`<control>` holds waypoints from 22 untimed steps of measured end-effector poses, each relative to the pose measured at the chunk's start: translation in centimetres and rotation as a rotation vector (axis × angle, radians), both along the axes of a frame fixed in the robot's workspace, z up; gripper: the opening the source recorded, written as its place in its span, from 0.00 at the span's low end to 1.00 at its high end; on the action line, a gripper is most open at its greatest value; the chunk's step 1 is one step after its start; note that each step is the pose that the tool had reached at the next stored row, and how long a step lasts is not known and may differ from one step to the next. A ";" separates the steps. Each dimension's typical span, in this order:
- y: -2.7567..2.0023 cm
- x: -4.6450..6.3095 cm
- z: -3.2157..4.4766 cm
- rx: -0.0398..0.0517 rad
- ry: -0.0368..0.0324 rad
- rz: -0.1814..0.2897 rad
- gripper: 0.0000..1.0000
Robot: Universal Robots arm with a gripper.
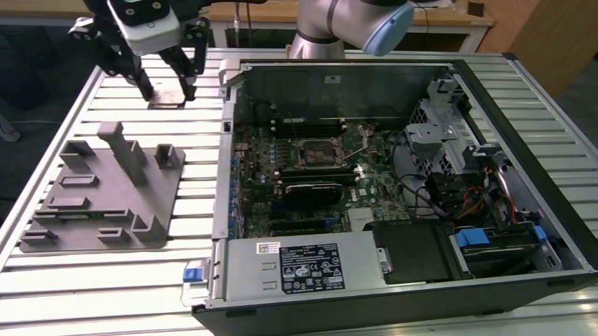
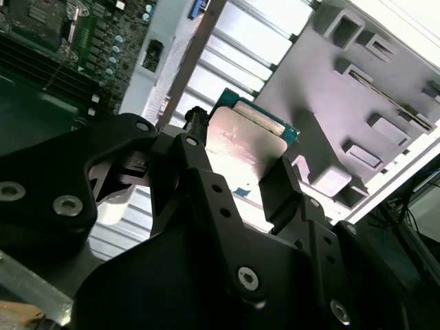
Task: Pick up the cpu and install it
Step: 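Pick up the cpu and move it towards the insertion slot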
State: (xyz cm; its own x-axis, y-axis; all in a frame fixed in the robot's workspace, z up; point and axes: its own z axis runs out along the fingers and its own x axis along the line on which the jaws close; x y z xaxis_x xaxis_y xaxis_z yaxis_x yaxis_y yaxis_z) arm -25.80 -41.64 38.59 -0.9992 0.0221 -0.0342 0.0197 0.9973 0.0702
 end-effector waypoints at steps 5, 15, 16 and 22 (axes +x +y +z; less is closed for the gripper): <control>0.05 2.0 0.00 0.0000 0.0002 0.000 0.55; 0.12 6.2 0.00 0.0000 0.0008 0.000 0.55; 0.13 6.6 0.00 0.0000 0.0007 0.000 0.55; 0.18 8.9 0.00 0.0000 0.0008 0.000 0.55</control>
State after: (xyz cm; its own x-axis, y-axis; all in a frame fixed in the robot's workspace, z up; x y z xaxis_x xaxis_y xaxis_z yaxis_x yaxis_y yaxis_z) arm -16.87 -41.46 38.58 -0.9992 0.0220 -0.0334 0.0196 0.9973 0.0702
